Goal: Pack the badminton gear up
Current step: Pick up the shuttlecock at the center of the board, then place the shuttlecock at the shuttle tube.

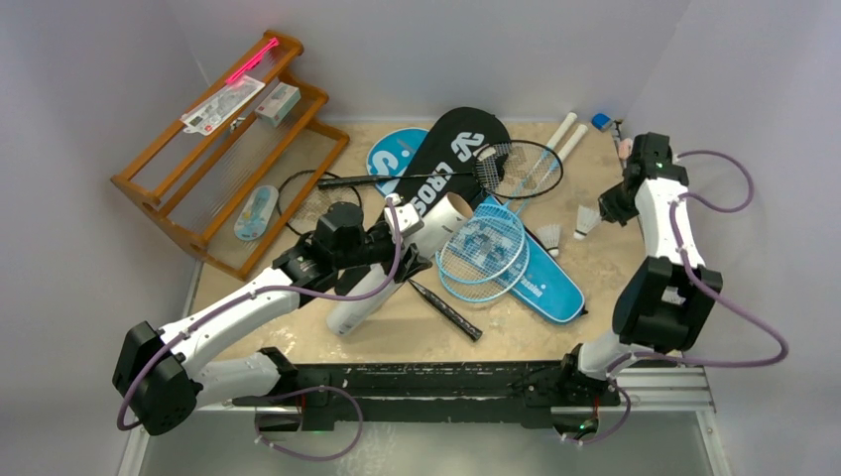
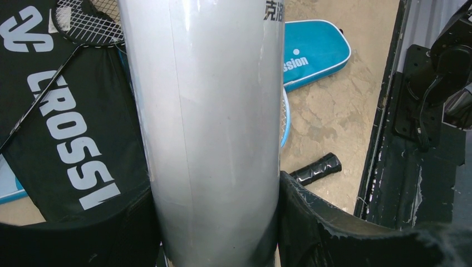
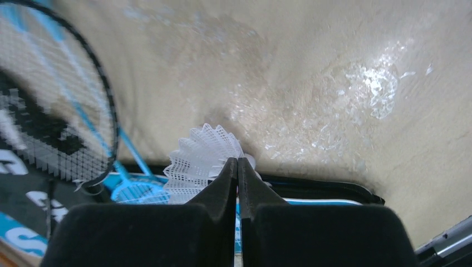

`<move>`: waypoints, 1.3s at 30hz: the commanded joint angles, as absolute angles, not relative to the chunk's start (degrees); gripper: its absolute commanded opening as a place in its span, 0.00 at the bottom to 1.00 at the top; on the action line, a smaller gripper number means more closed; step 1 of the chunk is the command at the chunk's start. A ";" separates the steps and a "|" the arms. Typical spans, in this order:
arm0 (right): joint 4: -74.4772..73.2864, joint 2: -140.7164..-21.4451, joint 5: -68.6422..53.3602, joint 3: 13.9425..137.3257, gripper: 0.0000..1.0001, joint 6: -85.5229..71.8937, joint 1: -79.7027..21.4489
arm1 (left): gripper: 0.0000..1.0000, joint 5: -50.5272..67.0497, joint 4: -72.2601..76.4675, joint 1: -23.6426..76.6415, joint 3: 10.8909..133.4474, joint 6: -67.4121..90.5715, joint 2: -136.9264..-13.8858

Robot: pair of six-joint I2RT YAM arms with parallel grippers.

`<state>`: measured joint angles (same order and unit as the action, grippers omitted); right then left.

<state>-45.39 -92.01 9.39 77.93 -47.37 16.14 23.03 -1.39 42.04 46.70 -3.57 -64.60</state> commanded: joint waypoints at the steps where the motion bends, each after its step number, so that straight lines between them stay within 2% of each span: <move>1: -46.40 -84.32 11.36 81.48 0.00 -42.43 16.20 | 0.49 26.01 2.42 42.26 47.90 -1.74 -63.72; 4: -40.72 -76.87 5.73 79.80 0.00 -37.62 15.98 | 0.49 27.51 4.84 42.19 47.63 -0.60 -63.99; 11: -24.79 -62.86 -20.10 74.80 0.00 -31.84 11.90 | 0.49 32.17 13.13 42.21 46.04 2.04 -65.95; 15: -20.43 -61.19 -27.92 78.04 0.00 -30.37 2.78 | 0.50 33.41 19.23 42.20 45.56 3.53 -66.69; 19: -16.33 -61.73 -39.72 82.52 0.00 -32.79 -1.02 | 0.51 36.53 25.96 42.22 44.10 3.80 -67.24; 30: -15.11 -58.61 -54.42 85.48 0.00 -34.04 -1.74 | 0.51 39.87 28.41 42.22 44.21 3.16 -68.42; 39: -14.84 -58.77 -56.51 82.57 0.00 -34.46 -2.46 | 0.52 42.37 32.52 42.21 44.37 5.94 -68.99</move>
<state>-16.73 -58.65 -53.01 83.50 -34.06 -1.80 39.05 26.15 42.09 44.23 3.57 -68.79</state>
